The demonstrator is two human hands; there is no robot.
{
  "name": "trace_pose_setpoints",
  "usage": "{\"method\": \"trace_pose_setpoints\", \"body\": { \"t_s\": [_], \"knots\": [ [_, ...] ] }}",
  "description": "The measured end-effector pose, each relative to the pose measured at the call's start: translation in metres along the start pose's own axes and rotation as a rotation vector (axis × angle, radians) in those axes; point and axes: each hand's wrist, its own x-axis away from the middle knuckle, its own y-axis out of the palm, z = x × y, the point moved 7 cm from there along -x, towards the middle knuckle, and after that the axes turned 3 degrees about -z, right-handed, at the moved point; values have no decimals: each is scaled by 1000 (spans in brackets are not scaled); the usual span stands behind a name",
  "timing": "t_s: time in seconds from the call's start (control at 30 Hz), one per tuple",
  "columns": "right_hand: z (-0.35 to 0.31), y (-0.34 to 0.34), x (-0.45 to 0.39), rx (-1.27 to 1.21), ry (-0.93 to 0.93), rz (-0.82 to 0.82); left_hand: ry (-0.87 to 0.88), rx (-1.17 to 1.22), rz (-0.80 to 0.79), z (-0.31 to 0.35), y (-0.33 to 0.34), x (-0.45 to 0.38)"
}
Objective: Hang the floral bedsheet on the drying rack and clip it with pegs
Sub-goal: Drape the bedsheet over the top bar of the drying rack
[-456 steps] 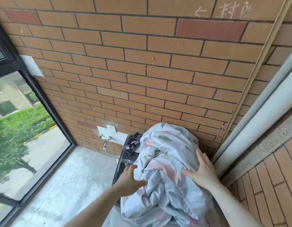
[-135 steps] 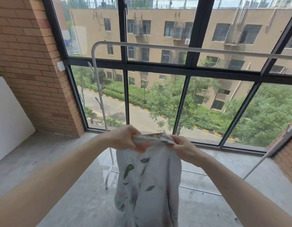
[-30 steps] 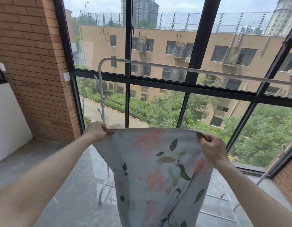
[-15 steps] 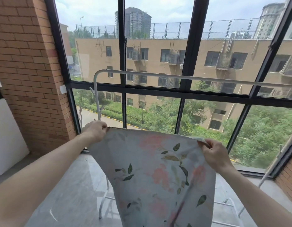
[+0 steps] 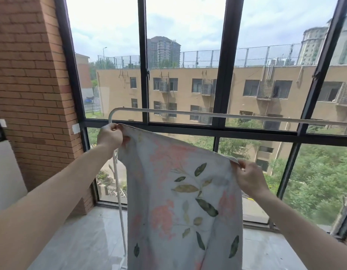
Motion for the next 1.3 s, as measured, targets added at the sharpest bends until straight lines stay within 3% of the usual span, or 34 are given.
{"method": "trace_pose_setpoints", "body": {
  "t_s": [0.07,0.13,0.23,0.33,0.43,0.53,0.63,0.7,0.87,0.97,1.1,1.3],
  "knots": [
    [-26,-14,-25,-159,-35,50,81,-30,98,36,-9,-9],
    [-54,-34,-57,-316,-66,141,269,-154,198,80,-20,-14],
    [-93,-59,-94,-437,-148,256,555,-398,175,123,-22,-11],
    [-116,-54,-115,-407,-244,157,430,-553,214,120,-33,-23],
    [-101,-30,-126,-332,-228,26,295,-644,152,94,-34,-34],
    [-75,-10,-134,-264,-203,5,305,-741,150,75,-33,-27],
    [-68,2,-139,-197,-208,23,342,-835,249,68,-40,-34],
    [-70,12,-143,-197,-192,2,343,-828,300,67,-47,-44],
    [-92,37,-183,-489,-156,16,400,-607,410,94,-49,-81],
    [-126,42,-221,-593,-165,157,485,-455,463,125,-51,-123],
    [-195,43,-284,-612,-310,429,580,-324,492,161,-71,-202],
    [-295,39,-357,-403,-433,694,584,-247,446,208,-91,-329]
  ]
}}
